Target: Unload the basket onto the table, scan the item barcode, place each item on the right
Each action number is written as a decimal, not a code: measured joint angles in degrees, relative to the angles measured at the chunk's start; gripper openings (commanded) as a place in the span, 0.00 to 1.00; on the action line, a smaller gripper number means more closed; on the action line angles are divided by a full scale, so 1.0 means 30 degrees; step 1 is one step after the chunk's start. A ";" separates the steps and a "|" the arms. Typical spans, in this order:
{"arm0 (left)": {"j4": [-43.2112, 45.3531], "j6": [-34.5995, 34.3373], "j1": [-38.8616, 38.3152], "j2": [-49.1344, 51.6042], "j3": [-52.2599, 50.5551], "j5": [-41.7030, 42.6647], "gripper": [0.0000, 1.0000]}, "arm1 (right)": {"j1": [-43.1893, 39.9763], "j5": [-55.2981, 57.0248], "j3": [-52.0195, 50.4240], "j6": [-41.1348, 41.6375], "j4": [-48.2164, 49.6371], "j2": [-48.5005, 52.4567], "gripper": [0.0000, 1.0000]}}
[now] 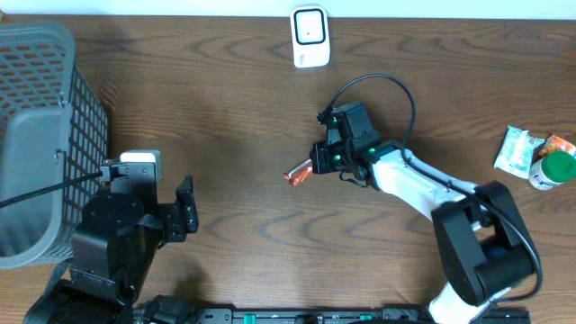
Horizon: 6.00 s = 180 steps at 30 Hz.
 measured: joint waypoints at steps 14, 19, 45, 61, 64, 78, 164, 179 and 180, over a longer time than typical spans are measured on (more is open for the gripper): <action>0.0000 0.0000 0.0000 0.0000 0.0000 0.0000 0.83 | 0.1690 0.0525 0.0350 0.0007 -0.3308 0.0444 0.01; 0.0000 0.0007 0.0000 0.0000 0.0000 0.0000 0.83 | 0.1814 0.1195 0.0124 0.0007 -0.3789 -0.0903 0.01; -0.0007 0.0000 0.0000 0.0000 0.0000 0.0000 0.83 | 0.2718 0.1639 -0.4408 0.1821 -0.3060 -0.4983 0.01; -0.0007 0.0007 0.0000 0.0000 0.0000 0.0000 0.83 | 0.3701 0.0503 -0.4393 0.2222 -0.4269 -0.5472 0.01; 0.0000 0.0000 0.0000 0.0000 0.0000 0.0000 0.83 | 0.4051 0.1137 -0.4386 0.2426 -0.5129 -0.5493 0.01; -0.0007 0.0000 0.0000 0.0000 0.0000 0.0000 0.83 | 0.4291 0.4029 -0.3949 0.3912 -0.6798 -0.7592 0.42; -0.0007 0.0000 0.0000 0.0000 0.0000 0.0000 0.83 | -0.3934 -0.7009 -0.2958 -0.9843 -1.1009 -0.0546 0.01; -0.0015 0.0007 0.0000 0.0000 0.0000 0.0000 0.83 | -0.3774 -0.8247 -0.1785 -0.8765 -1.3879 -0.3519 0.01; -0.0007 0.0000 0.0000 0.0000 0.0000 0.0000 0.83 | -0.3774 -0.8692 -0.1566 -0.8816 -1.3894 -0.4575 0.01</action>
